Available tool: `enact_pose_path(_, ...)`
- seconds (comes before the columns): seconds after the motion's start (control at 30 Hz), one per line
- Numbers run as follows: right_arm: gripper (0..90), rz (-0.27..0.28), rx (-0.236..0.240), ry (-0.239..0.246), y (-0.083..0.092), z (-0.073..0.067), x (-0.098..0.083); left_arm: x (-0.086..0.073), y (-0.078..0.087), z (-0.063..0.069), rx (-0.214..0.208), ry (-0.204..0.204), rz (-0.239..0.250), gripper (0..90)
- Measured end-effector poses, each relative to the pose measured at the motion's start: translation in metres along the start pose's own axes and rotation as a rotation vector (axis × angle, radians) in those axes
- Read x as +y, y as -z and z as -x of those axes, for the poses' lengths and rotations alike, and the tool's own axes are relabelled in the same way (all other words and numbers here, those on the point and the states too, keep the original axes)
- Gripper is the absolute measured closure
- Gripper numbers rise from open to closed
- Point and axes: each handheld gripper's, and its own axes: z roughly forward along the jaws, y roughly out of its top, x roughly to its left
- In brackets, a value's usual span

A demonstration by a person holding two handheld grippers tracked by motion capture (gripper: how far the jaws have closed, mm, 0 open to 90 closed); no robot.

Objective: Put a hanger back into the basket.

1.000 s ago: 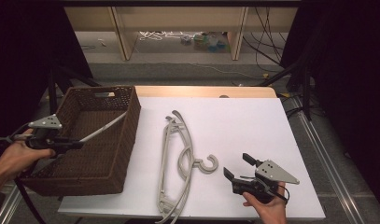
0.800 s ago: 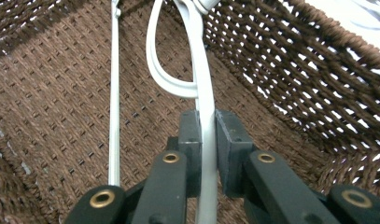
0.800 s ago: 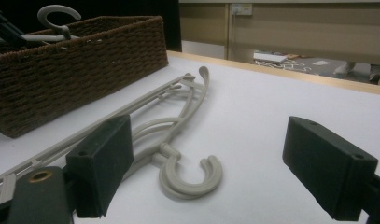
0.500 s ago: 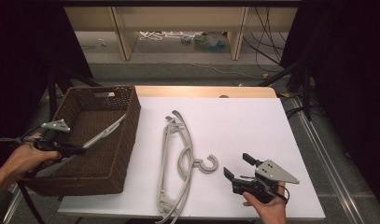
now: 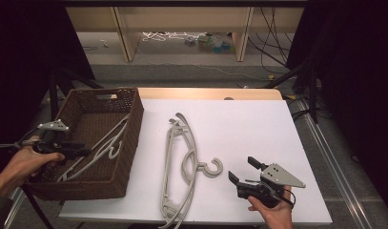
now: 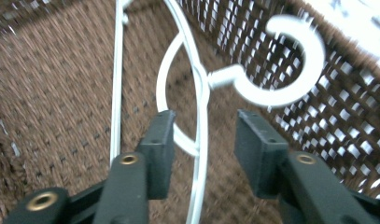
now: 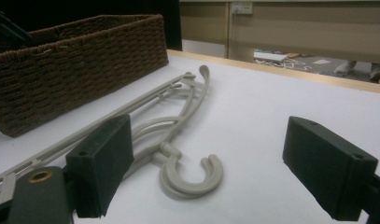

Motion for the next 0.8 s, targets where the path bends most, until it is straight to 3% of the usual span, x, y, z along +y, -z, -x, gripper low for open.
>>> enact_pose_path(0.1, 17.1, 0.000, -0.001, 0.001, 0.000, 0.000, 0.000, 0.002, 0.002, 0.007, 0.017, 0.026, 0.054, 43.2)
enact_pose_path(0.17, 17.1, 0.002, -0.001, 0.000, 0.000, 0.000, 0.000, 0.004, 0.005, 0.013, 0.025, 0.018, 0.081, 38.6)
enact_pose_path(0.23, 17.0, -0.001, -0.001, 0.001, 0.000, 0.000, 0.000, 0.006, 0.005, 0.022, 0.024, 0.061, 0.142, 36.4)
enact_pose_path(0.43, 17.0, -0.008, -0.008, 0.003, 0.001, 0.000, 0.000, 0.014, 0.010, 0.047, 0.017, 0.077, 0.264, 30.2)
enact_pose_path(0.67, 16.9, -0.005, -0.013, 0.006, 0.003, 0.000, 0.001, 0.024, 0.009, 0.083, -0.012, 0.100, 0.358, 22.8)
enact_pose_path(0.7, 16.9, -0.006, -0.014, 0.005, 0.003, 0.000, 0.001, 0.027, 0.006, 0.093, -0.034, 0.103, 0.373, 20.4)
enact_pose_path(0.8, 16.9, -0.005, -0.015, 0.008, 0.003, 0.000, 0.001, 0.028, 0.004, 0.102, -0.042, 0.108, 0.388, 20.1)
